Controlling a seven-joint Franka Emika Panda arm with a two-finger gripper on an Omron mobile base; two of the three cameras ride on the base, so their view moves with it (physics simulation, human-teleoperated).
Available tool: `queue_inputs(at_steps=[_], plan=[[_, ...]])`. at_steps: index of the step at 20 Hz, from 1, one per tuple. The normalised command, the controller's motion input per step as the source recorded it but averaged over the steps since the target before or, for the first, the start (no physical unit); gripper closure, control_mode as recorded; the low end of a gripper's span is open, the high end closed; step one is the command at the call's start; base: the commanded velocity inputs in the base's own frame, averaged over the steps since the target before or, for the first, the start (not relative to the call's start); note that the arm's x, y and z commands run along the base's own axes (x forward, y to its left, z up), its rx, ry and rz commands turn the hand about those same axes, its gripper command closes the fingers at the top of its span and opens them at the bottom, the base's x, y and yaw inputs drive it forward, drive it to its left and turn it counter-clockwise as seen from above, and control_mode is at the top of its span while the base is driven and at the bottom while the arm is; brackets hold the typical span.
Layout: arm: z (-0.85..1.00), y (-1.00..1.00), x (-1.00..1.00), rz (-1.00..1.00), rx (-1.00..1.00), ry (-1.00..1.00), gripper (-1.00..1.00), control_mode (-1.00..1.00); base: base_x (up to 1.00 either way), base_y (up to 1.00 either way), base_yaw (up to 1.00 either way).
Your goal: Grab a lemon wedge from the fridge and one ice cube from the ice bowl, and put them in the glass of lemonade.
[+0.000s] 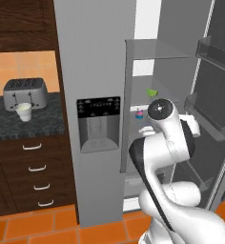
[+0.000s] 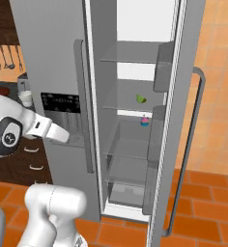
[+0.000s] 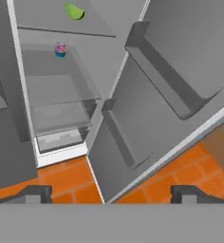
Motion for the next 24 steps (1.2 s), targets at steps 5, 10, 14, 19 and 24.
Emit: queue_inputs(at_steps=[5, 10, 14, 19, 24], plan=[[-0.35, 0.0, -0.54, 0.37, 0.39, -0.06, -1.0, -1.0, 0.0, 0.0, 0.0], [-0.06, 0.0, 0.14, 0.16, 0.21, 0.02, -1.0, -1.0, 0.0, 0.0, 0.0], [-0.36, 0.05, -0.01, 0.01, 0.0, -0.03, -1.0, -1.0, 0.0, 0.0, 0.0], [-0.33, 0.0, -0.1, 0.0, 0.0, -0.01, -1.0, -1.0, 0.0, 0.0, 0.0], [-0.05, 0.0, -0.03, 0.0, 0.0, 0.0, -1.0, -1.0, 0.0, 0.0, 0.0]])
